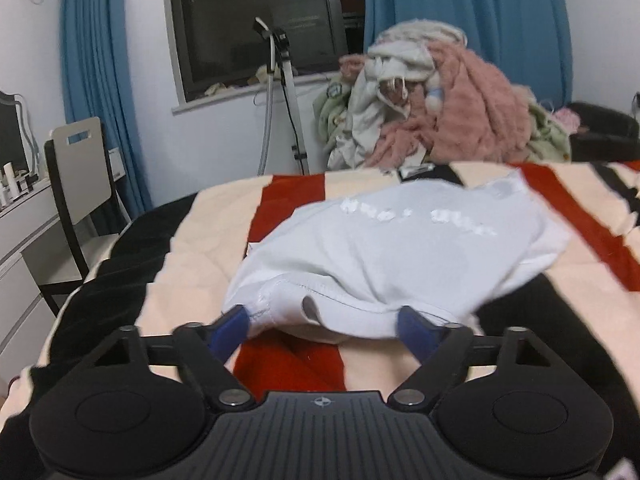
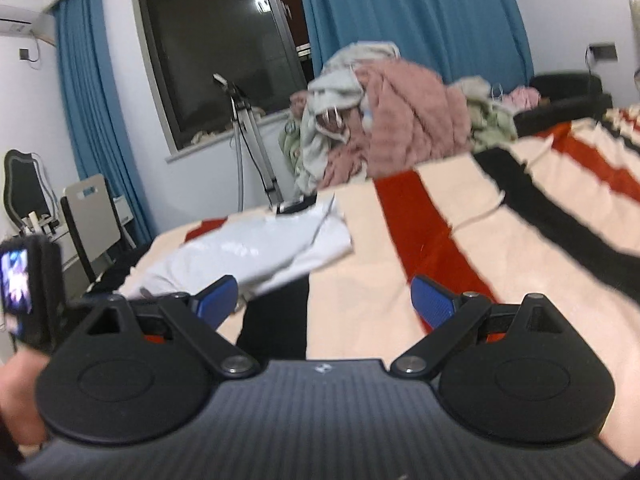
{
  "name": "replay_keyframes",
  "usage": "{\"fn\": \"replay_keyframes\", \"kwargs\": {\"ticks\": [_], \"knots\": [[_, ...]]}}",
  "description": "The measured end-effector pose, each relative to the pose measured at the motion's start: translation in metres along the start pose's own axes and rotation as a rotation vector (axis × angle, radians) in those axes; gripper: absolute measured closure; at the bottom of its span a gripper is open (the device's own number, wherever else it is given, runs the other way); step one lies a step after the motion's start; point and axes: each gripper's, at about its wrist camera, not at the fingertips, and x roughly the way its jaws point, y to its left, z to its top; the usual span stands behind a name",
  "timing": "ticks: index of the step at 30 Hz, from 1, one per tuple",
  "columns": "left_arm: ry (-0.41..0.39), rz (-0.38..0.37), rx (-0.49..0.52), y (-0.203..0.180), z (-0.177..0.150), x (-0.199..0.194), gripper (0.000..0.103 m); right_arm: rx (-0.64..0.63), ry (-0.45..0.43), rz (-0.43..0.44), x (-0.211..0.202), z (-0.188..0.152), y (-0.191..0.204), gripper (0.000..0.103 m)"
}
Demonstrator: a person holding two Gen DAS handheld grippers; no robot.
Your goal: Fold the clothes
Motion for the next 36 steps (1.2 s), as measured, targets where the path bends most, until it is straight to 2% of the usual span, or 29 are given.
{"fn": "replay_keyframes", "kwargs": {"ticks": [1, 2, 3, 4, 6, 10, 12, 15, 23, 29, 32, 36], "knots": [[0.004, 0.000, -0.020, 0.004, 0.002, 0.007, 0.042, -0.005, 0.014, 0.004, 0.006, -0.006, 0.001, 0.008], [0.008, 0.000, -0.041, 0.008, 0.004, 0.014, 0.047, -0.014, 0.029, 0.007, 0.011, -0.013, 0.003, 0.008], [0.006, -0.013, -0.072, 0.014, 0.007, 0.018, 0.060, -0.020, 0.037, 0.010, 0.015, -0.018, 0.005, 0.008], [-0.001, -0.041, -0.110, 0.022, 0.010, 0.020, 0.078, -0.024, 0.040, 0.014, 0.020, -0.020, 0.008, 0.008], [0.006, -0.102, -0.171, 0.035, 0.018, 0.019, 0.097, -0.043, 0.035, 0.024, 0.026, -0.022, 0.016, 0.008], [-0.042, -0.193, -0.217, 0.050, 0.032, -0.013, 0.098, -0.100, -0.006, 0.014, 0.038, -0.020, 0.032, 0.008], [-0.037, -0.254, -0.214, 0.049, 0.035, -0.035, 0.099, -0.115, -0.026, 0.007, 0.037, -0.021, 0.041, 0.008], [-0.064, -0.302, -0.196, 0.043, 0.027, -0.078, 0.099, -0.147, -0.047, 0.030, 0.025, -0.023, 0.052, 0.008], [-0.180, -0.377, -0.233, 0.028, -0.019, -0.206, 0.099, -0.299, -0.080, 0.108, -0.036, -0.035, 0.083, 0.008], [-0.280, -0.408, -0.280, 0.036, -0.055, -0.282, 0.099, -0.446, -0.052, 0.202, -0.084, -0.044, 0.120, 0.008], [-0.317, -0.416, -0.310, 0.043, -0.072, -0.310, 0.099, -0.422, -0.047, 0.228, -0.098, -0.047, 0.131, 0.008], [-0.319, -0.393, -0.358, 0.053, -0.091, -0.317, 0.098, -0.332, -0.015, 0.172, -0.098, -0.056, 0.131, 0.008]]}}
